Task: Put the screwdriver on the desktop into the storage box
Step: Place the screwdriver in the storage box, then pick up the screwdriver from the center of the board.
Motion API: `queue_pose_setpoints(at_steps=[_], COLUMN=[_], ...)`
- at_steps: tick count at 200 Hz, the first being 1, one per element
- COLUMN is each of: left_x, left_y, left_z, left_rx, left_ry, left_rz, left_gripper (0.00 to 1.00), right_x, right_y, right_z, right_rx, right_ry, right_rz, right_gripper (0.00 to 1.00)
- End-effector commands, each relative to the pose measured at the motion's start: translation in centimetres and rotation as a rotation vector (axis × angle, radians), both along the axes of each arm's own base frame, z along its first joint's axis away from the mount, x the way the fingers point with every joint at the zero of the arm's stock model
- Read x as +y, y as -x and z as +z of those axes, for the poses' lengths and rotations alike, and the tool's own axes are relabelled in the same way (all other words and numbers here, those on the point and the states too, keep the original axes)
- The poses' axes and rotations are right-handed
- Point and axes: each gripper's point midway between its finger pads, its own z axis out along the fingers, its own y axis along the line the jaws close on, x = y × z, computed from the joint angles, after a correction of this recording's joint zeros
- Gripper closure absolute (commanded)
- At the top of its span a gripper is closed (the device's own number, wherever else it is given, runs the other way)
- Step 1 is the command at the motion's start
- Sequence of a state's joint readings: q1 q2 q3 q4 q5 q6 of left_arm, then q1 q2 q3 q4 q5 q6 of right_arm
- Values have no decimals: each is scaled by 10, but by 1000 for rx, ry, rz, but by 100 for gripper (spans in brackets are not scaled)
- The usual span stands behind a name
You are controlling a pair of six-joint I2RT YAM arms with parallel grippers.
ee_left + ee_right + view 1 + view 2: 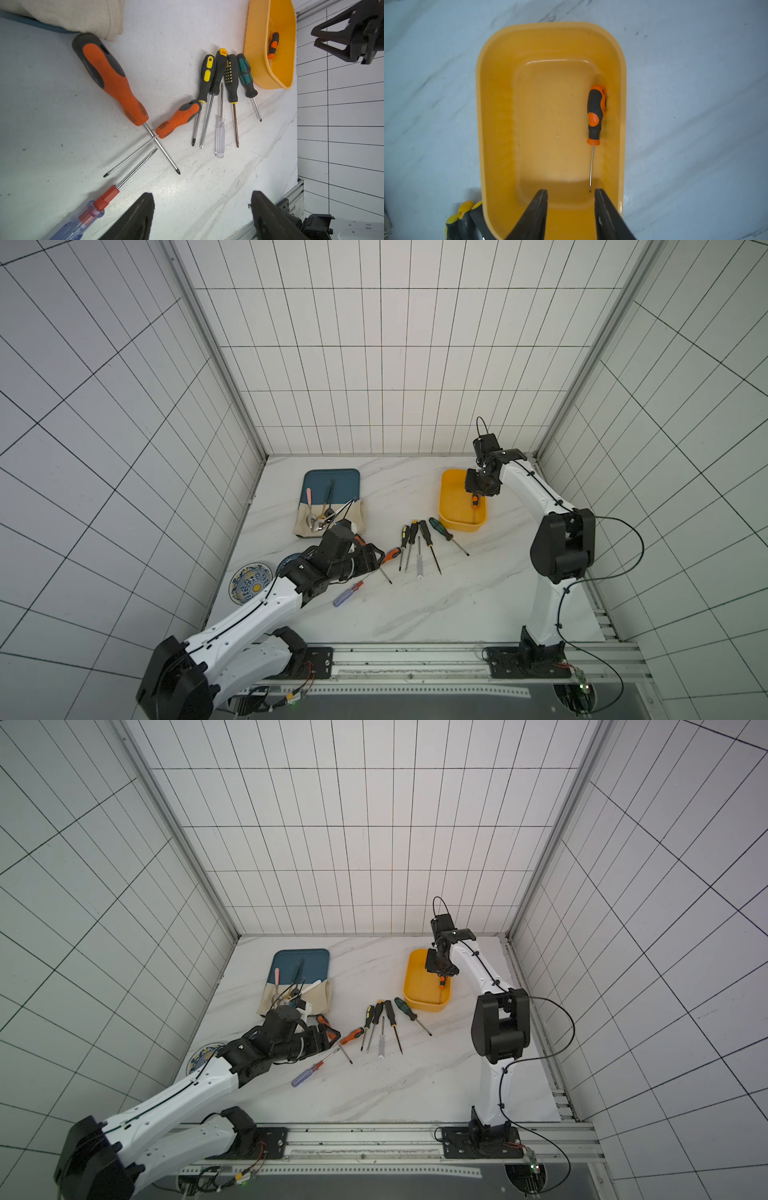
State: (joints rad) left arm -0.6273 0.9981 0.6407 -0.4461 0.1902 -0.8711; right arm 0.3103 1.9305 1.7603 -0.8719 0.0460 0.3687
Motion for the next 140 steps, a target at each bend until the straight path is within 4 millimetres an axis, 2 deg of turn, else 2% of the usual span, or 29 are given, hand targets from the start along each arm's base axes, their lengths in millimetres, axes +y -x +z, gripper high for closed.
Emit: queue_pose_setpoints(at_steps=[1,31,55,66,101,140], left_x=[0,-4,-10,-15,-30,-49], left_y=[-4,-6,-9,-10,-12,-16], left_z=[5,11,13,16,22,30], left_rx=[-27,-34,-35,-41,-51,-76], left_ry=[-9,-2,8,25,79,113], left_rz=[-3,-16,-35,-51,-93,-135], left_gripper=[22,22,22,22,23,23], right_x=[10,18,23,22,26,26], right_y=[25,60,89,106,138,160], right_z=[1,9,6,0,-17,-39], right_rx=[4,-15,-16,-3,-10,18], right_ry=[-29,-87,-125,-129,-172,-168], right_rz=[52,82,105,108,134,166], right_gripper=[57,56,55,55,55,52])
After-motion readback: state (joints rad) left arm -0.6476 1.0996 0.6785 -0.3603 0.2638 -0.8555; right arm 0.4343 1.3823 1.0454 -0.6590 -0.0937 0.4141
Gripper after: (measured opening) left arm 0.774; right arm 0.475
